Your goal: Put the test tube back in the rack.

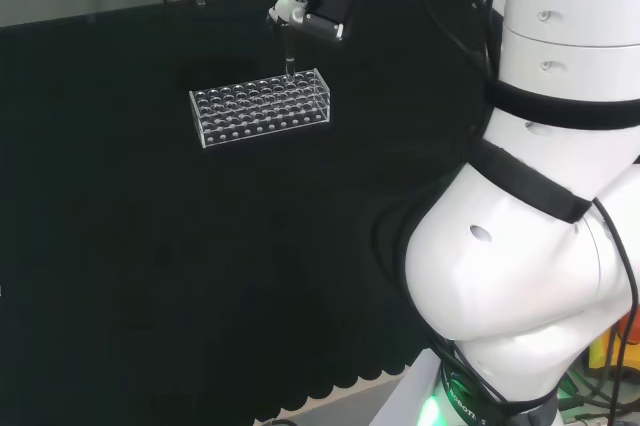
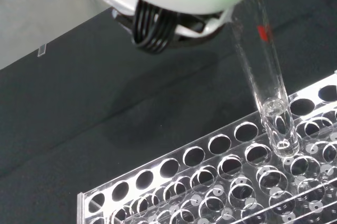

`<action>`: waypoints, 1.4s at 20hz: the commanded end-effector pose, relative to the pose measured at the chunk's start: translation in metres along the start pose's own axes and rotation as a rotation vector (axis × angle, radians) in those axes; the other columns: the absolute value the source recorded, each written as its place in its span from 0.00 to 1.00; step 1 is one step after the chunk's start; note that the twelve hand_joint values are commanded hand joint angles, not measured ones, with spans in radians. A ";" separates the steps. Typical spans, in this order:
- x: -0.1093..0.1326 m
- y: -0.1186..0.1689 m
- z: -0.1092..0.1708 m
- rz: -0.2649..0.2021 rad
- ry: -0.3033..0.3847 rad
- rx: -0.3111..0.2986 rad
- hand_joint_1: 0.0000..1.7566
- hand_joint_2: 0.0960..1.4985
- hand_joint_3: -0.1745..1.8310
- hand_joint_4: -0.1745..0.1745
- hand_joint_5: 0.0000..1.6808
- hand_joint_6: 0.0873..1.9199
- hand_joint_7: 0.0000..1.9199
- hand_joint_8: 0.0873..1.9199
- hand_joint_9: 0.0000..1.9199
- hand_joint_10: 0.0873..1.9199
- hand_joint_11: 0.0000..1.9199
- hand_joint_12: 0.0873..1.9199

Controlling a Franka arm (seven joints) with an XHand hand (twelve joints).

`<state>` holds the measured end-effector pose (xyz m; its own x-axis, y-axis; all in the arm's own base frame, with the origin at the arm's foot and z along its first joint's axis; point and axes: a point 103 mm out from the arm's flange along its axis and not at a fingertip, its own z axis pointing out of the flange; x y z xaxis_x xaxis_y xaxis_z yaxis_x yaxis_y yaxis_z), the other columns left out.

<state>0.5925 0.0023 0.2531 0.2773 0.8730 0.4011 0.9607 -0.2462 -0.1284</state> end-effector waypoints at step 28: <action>-0.007 0.027 0.020 0.009 -0.021 -0.003 0.70 0.36 0.42 0.00 0.86 0.14 0.96 0.13 0.93 0.10 0.71 0.41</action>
<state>0.6160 -0.0009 0.2288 0.2859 0.8783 0.3832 0.9581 -0.2556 -0.1291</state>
